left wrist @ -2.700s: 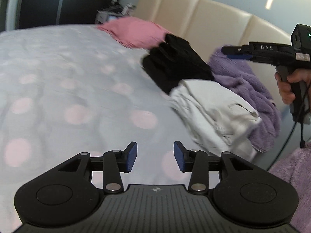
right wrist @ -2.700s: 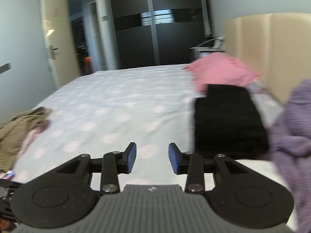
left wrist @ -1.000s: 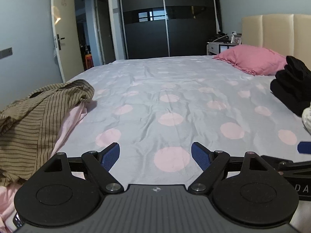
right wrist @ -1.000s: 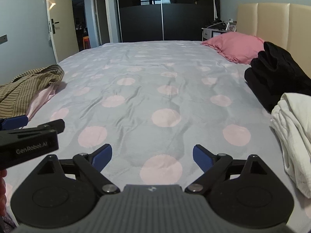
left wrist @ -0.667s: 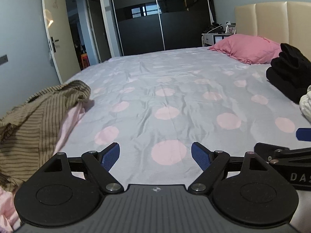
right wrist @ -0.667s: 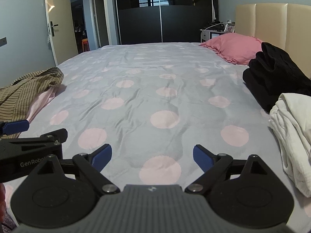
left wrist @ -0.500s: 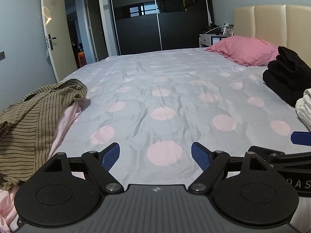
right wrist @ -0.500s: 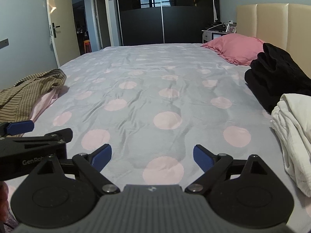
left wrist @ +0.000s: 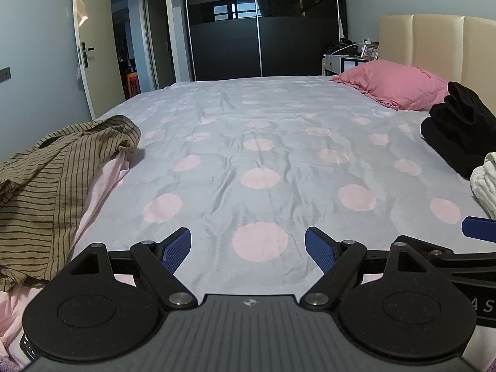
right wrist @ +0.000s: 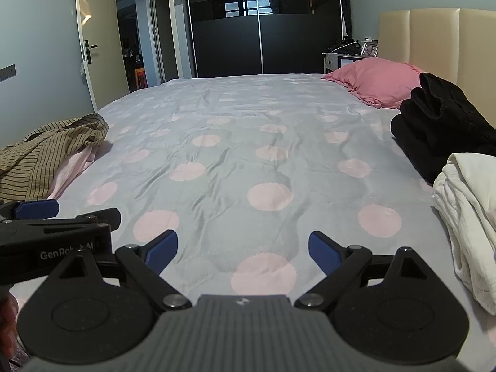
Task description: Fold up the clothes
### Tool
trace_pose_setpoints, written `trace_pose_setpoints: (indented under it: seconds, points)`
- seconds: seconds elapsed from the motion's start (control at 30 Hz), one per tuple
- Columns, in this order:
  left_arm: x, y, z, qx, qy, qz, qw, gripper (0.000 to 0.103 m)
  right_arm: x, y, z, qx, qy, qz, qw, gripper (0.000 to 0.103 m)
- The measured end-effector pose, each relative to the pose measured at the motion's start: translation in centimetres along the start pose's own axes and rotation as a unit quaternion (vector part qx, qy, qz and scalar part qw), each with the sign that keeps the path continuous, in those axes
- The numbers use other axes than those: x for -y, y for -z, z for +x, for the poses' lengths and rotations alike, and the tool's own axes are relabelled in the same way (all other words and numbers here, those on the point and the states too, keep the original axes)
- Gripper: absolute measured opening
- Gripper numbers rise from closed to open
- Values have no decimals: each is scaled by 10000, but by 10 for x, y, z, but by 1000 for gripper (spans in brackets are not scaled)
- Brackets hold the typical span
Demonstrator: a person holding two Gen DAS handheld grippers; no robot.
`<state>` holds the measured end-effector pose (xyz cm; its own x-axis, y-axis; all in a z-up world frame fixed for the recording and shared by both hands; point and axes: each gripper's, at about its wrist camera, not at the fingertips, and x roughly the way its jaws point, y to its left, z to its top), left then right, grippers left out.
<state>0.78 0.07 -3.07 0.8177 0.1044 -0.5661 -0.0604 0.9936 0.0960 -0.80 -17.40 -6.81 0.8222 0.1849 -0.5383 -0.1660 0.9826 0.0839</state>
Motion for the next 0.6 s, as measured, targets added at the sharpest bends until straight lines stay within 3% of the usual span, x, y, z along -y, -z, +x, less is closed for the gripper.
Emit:
trace_pose_setpoints:
  seconds: [0.6]
  points:
    - [-4,-2,-9,292,-39,-304,9991,81,-4,-2,-9,364,19,-13,9993,93]
